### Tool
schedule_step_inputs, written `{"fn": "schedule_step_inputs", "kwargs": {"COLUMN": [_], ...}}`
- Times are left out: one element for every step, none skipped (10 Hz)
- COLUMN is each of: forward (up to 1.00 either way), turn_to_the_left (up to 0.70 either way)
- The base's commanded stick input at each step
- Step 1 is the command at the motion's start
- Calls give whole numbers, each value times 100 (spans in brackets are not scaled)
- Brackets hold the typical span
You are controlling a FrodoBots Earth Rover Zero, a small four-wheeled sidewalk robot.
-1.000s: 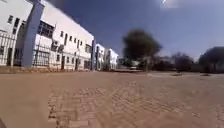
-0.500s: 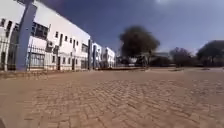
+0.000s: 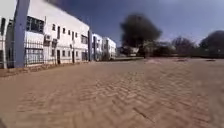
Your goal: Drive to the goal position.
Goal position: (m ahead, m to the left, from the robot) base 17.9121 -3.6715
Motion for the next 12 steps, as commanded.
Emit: {"fn": "schedule_step_inputs", "kwargs": {"forward": [90,97,100,100,100,100,100,100,100,100,100,100], "turn_to_the_left": [0,0,0,0,0,0,0,0,0,0,0,0]}}
